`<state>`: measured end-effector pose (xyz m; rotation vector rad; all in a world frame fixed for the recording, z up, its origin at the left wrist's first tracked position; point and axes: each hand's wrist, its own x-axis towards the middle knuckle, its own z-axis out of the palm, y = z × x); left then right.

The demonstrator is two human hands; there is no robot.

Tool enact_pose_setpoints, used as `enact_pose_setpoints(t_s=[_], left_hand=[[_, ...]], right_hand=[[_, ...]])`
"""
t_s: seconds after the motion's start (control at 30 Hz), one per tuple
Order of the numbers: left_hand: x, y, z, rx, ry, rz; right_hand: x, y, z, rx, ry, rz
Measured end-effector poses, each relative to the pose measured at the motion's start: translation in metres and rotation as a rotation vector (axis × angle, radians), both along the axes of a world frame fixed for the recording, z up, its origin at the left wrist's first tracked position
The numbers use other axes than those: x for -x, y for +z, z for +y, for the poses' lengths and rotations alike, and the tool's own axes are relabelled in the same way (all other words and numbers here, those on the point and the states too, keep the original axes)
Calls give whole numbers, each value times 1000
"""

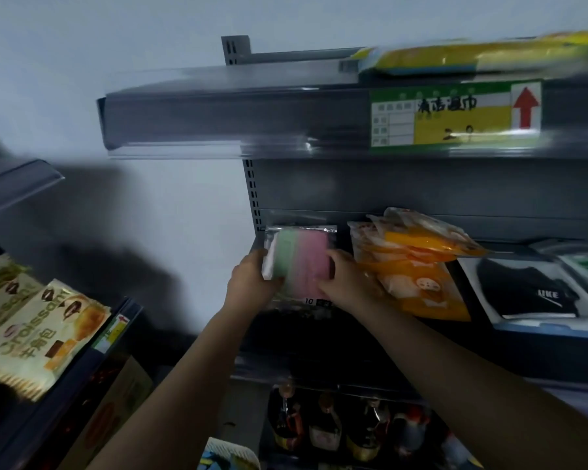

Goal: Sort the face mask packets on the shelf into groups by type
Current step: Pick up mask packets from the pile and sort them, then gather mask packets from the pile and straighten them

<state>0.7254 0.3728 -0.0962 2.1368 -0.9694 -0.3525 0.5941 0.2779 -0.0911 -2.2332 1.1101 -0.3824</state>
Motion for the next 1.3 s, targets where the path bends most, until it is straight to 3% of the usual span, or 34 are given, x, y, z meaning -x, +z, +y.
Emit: enact_pose_setpoints(t_s=[0.23, 0.43, 0.63, 1.3], left_hand=[[29, 15, -6, -133, -88, -502], [88, 40, -25, -200, -153, -789], [170, 54, -47, -243, -250, -870], [486, 59, -133, -74, -611, -921]], right_hand=[[25, 14, 6, 256, 110, 97], [87, 41, 3, 519, 128, 263], [172, 57, -12, 609, 80, 442], [505, 67, -51, 570, -318, 599]])
